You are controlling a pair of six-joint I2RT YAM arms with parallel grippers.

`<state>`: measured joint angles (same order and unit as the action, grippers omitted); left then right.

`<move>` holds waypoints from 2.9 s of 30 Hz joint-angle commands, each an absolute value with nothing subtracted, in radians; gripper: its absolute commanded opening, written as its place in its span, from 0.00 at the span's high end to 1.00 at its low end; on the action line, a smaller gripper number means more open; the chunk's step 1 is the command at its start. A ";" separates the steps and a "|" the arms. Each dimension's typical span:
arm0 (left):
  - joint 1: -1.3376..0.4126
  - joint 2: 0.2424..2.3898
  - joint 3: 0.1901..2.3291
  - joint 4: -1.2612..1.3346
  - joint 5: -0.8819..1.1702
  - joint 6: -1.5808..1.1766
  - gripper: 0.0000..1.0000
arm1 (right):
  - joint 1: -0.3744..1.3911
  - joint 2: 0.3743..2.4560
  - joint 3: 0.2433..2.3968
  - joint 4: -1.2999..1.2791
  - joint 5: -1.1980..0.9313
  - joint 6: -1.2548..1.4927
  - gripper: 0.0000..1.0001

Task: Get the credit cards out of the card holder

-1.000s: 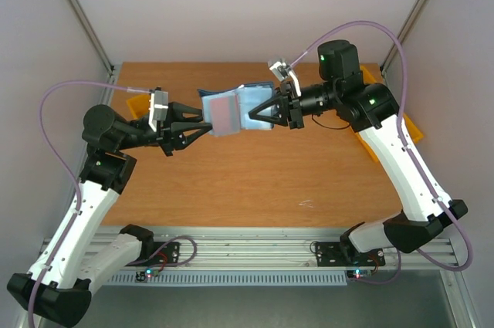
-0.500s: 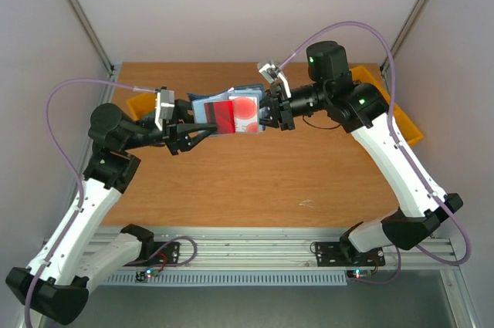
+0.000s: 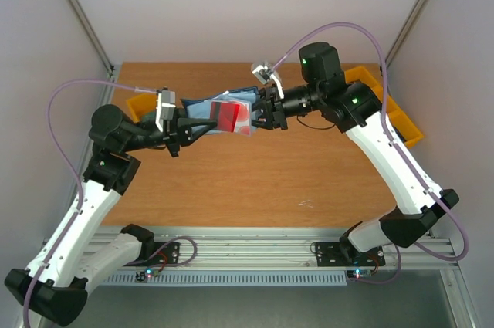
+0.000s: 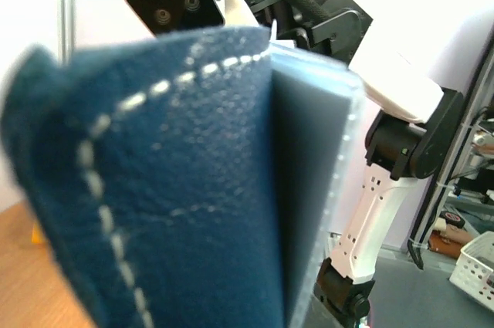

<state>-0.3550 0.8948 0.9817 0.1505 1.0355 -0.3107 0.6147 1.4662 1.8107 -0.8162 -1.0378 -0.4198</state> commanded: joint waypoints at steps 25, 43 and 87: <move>-0.348 0.869 0.979 0.178 1.065 -0.371 1.00 | 0.566 1.445 1.800 -0.839 -1.065 -0.503 0.12; -0.320 0.889 1.002 -0.405 0.054 -0.173 0.38 | 0.555 1.450 1.836 -0.993 -0.672 -0.393 0.99; -0.311 0.924 0.905 0.094 0.890 -0.559 0.65 | 0.752 1.467 1.840 -0.804 -0.874 -0.326 0.99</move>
